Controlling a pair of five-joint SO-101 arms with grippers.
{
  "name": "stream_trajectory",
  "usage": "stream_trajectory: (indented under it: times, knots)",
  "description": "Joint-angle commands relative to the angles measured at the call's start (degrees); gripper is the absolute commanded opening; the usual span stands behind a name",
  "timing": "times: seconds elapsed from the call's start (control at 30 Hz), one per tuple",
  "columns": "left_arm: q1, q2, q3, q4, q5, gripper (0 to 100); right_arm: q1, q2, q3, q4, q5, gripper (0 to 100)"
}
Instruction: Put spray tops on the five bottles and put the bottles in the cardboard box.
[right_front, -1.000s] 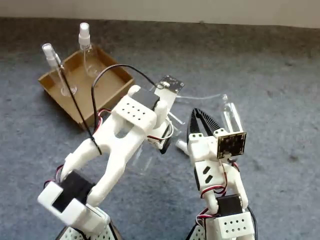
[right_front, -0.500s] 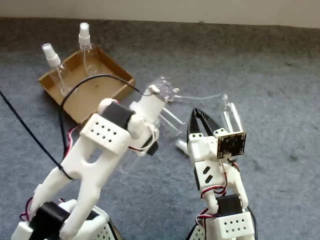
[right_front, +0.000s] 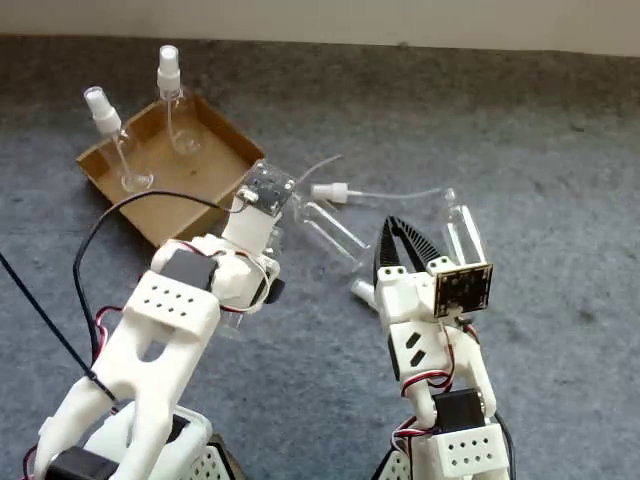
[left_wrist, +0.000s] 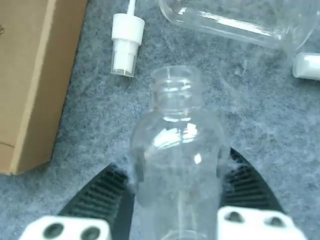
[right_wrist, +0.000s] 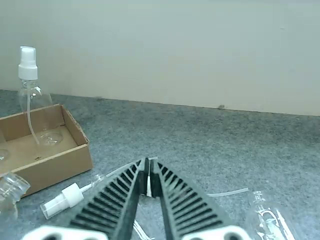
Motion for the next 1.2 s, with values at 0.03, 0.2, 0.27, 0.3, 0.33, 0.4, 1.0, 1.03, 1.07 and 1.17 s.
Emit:
stream_trajectory:
  times: [0.03, 0.2, 0.27, 0.3, 0.33, 0.4, 1.0, 1.03, 1.07, 1.17]
  knots:
    - [-0.7, -5.1, 4.4, -8.5, 0.0, 9, 0.4, -0.7, 8.2, 0.3, -0.3, 0.5]
    - [-0.7, -7.7, 5.8, -9.1, 2.5, 9, 0.4, -0.5, 7.9, 0.4, 1.1, 0.6]
    - [-0.7, -8.8, 6.5, -9.1, 6.4, 9, 0.6, -0.3, 7.8, 0.5, 3.8, 0.6]
    - [-0.7, -9.5, 6.5, -9.0, 7.6, 9, 0.7, -0.2, 7.8, 0.6, 4.7, 0.6]
    - [-0.7, -10.3, 6.9, -8.9, 7.8, 9, 0.7, -0.2, 7.8, 1.3, 5.5, 0.6]
    - [-0.7, -12.2, 8.1, -9.1, 7.8, 9, 0.7, -0.6, 5.9, 4.9, 5.8, 0.6]
    - [-3.1, -31.8, 19.6, -9.0, 8.3, 9, 8.9, -0.5, -19.0, 19.6, 11.4, 0.6]
    - [-3.1, -31.8, 19.6, -9.0, 8.3, 9, 9.6, 0.0, -20.3, 21.2, 11.6, 0.6]
    - [-3.2, -31.8, 19.6, -9.0, 8.3, 9, 9.9, 0.3, -21.8, 23.3, 12.0, 0.6]
    - [-3.3, -31.8, 19.6, -9.0, 8.3, 9, 8.9, 3.2, -26.2, 28.4, 14.6, 0.7]
